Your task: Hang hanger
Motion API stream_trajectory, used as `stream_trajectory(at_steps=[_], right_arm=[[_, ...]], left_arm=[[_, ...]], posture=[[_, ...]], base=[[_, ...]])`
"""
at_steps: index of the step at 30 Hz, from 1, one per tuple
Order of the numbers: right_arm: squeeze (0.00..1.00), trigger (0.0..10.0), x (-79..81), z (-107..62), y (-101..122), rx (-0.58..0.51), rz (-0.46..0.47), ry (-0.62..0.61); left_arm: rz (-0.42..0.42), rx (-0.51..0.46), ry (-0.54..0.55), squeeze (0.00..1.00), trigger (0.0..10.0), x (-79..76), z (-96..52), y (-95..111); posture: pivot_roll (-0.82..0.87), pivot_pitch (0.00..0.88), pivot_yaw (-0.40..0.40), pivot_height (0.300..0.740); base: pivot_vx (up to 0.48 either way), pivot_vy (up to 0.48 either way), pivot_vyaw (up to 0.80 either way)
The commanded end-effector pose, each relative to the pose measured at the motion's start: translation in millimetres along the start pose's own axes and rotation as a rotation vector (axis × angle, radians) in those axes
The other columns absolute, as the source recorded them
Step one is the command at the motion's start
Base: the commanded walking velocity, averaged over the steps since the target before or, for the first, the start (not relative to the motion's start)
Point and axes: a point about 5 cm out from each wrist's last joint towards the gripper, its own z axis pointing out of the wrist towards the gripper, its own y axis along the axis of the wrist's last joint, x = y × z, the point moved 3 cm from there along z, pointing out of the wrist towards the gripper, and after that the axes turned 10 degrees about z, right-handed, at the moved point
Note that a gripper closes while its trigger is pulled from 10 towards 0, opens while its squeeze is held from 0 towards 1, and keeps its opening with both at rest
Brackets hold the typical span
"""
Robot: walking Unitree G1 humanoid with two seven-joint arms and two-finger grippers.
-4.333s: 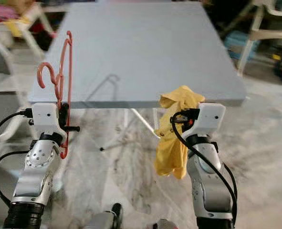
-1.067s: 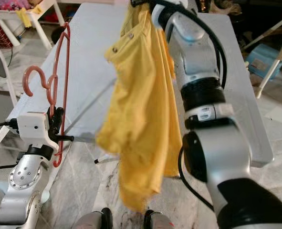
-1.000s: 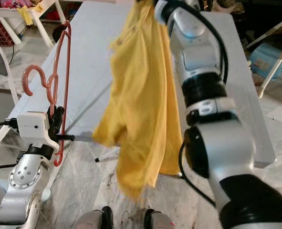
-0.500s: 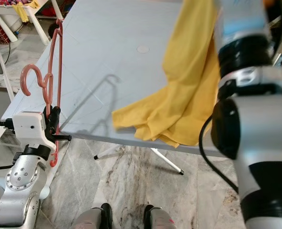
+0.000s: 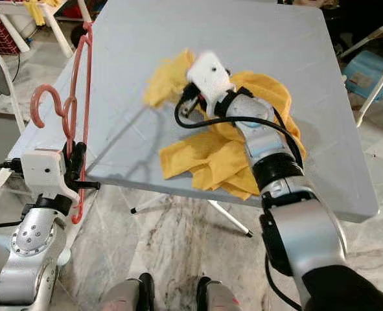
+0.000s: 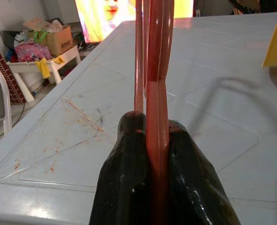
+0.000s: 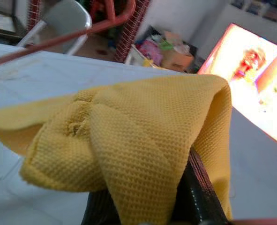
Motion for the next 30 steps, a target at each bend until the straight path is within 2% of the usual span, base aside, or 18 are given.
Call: stream_trajectory(at_steps=[1,4,6,7,8,11,14,17,19,20,22,23,24,26,27,28,30], right_arm=[[1.00,10.0,1.3,1.4,15,-0.037,-0.018,0.052],[1.00,10.0,2.8,-0.9,18,-0.031,-0.016,0.099],[1.00,10.0,11.1,-7.4,11,0.052,-0.052,0.216],[1.00,10.0,15.2,-15.3,-1,0.152,-0.147,0.278],[1.00,10.0,15.8,-17.6,-5,0.178,-0.179,0.290],[1.00,10.0,7.9,-25.9,-18,0.273,-0.257,0.260],[1.00,10.0,6.4,-29.7,-22,0.281,-0.259,0.235],[1.00,10.0,12.2,-37.2,-30,0.304,-0.247,0.253],[1.00,10.0,9.6,-37.8,-32,0.286,-0.244,0.181],[0.37,10.0,7.5,-36.9,-33,0.271,-0.215,0.135],[0.37,10.0,5.4,-36.1,-34,0.258,-0.182,0.090],[0.00,10.0,3.4,-35.5,-37,0.219,-0.067,0.003],[0.00,10.0,3.4,-35.5,-37,0.219,-0.067,0.003],[0.00,10.0,4.6,-43.0,-55,0.192,0.115,-0.170],[0.00,10.0,5.5,-45.1,-59,0.195,0.140,-0.195],[0.00,10.0,11.9,-52.5,-75,0.210,0.214,-0.257],[0.00,10.0,14.5,-55.2,-81,0.215,0.242,-0.280]], left_arm=[[-0.007,0.066,-0.033,0.00,10.0,-6.7,-1.9,-14],[-0.008,0.065,-0.034,0.00,10.0,-7.3,-0.8,-15],[-0.010,0.064,-0.035,0.00,10.0,-7.8,0.5,-15],[-0.011,0.063,-0.035,0.00,10.0,-8.1,0.9,-15],[-0.011,0.063,-0.035,0.00,10.0,-8.2,1.0,-15],[-0.013,0.063,-0.034,0.00,10.0,-8.8,1.7,-15],[-0.017,0.064,-0.032,0.00,10.0,-9.0,2.6,-16],[-0.021,0.063,-0.031,0.00,10.0,-10.0,4.2,-16],[-0.022,0.061,-0.032,0.00,10.0,-10.6,5.2,-16],[-0.023,0.060,-0.032,0.00,10.0,-10.7,5.7,-16],[-0.024,0.059,-0.032,0.00,10.0,-10.8,6.2,-16],[-0.025,0.058,-0.033,0.00,10.0,-11.4,6.9,-16],[-0.025,0.058,-0.033,0.00,10.0,-11.4,6.9,-16],[-0.028,0.057,-0.028,0.00,10.0,-11.6,8.7,-17],[-0.029,0.057,-0.028,0.00,10.0,-11.6,9.0,-17],[-0.030,0.056,-0.026,0.00,10.0,-11.6,9.6,-17],[-0.031,0.056,-0.025,0.00,10.0,-11.6,9.7,-17]], posture=[[0.02,0.228,0.015,0.740],[0.02,0.223,0.014,0.740],[0.02,0.220,0.014,0.740],[0.02,0.218,0.013,0.740],[0.02,0.218,0.013,0.740],[0.02,0.212,0.012,0.740],[0.02,0.207,0.012,0.740],[0.01,0.202,0.012,0.740],[0.01,0.199,0.012,0.740],[0.01,0.197,0.011,0.740],[0.01,0.197,0.011,0.740],[0.01,0.194,0.008,0.740],[0.01,0.194,0.008,0.740],[0.00,0.189,0.002,0.740],[0.00,0.189,0.002,0.740],[0.00,0.186,0.000,0.740],[0.00,0.186,0.000,0.740]], base=[[0.000,0.000,0.00],[0.000,0.000,0.00],[0.000,0.000,0.00],[0.000,0.000,0.00],[0.000,0.000,0.00],[0.000,0.000,0.00],[0.000,0.000,0.00],[0.000,0.000,0.00],[0.000,0.000,0.00],[0.000,0.000,0.00],[0.000,0.000,0.00],[0.000,0.000,0.00],[0.000,0.000,0.00],[0.000,0.000,0.00],[0.000,0.000,0.00],[0.000,0.000,0.00],[0.000,0.000,0.00]])
